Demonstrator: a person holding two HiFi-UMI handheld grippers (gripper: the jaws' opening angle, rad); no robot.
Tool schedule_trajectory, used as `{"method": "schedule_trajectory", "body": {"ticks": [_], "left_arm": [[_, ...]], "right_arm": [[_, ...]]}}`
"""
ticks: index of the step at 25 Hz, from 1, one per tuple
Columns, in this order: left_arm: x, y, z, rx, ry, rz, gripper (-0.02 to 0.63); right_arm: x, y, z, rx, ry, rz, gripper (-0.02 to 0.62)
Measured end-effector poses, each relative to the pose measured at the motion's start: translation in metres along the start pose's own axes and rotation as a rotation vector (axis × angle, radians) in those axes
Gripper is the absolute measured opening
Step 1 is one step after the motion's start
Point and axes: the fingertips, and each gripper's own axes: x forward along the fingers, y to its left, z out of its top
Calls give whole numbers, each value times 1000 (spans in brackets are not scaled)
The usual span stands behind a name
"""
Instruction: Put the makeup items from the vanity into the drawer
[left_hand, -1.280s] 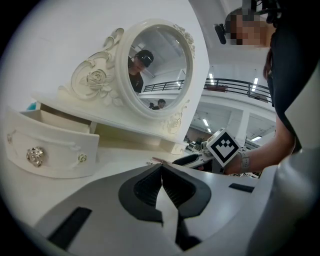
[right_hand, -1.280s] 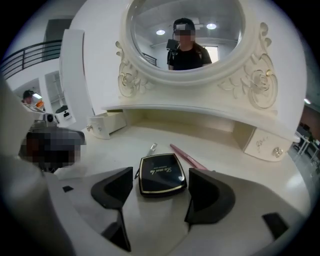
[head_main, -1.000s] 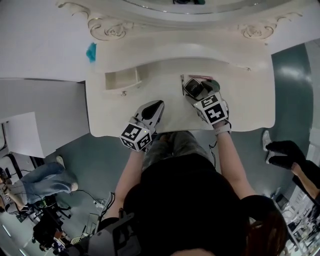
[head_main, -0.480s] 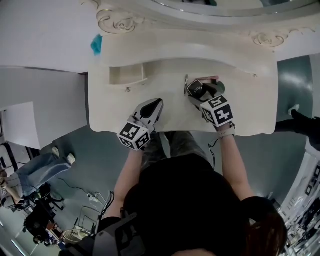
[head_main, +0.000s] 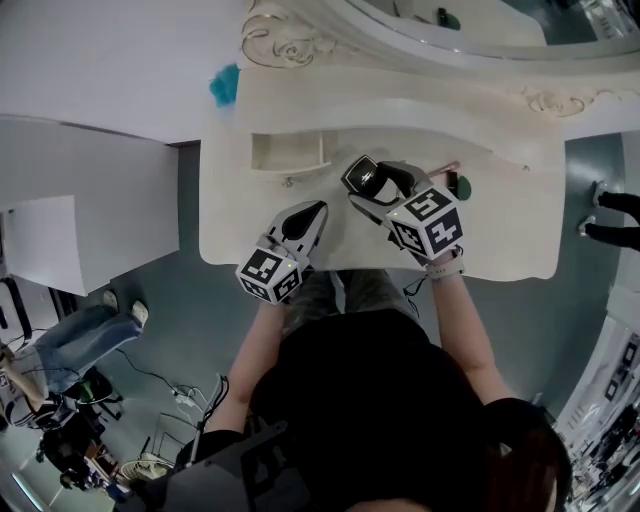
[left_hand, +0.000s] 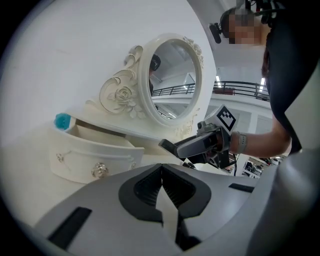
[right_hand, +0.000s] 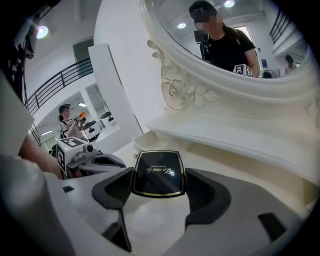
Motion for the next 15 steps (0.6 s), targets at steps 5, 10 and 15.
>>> {"method": "schedule_trajectory", "body": {"ticks": [5,10,15], "left_arm": [[-24,27,14,-4,-31,26,12],[-49,53,24,4,-47,45,12],[-71,83,29,-20,-65,68,14]], "right_arm": [[38,30,36,-51,9,66,328],[76,49,58,-108,64,97,330],[102,59,67,-119,120,99,330]]}}
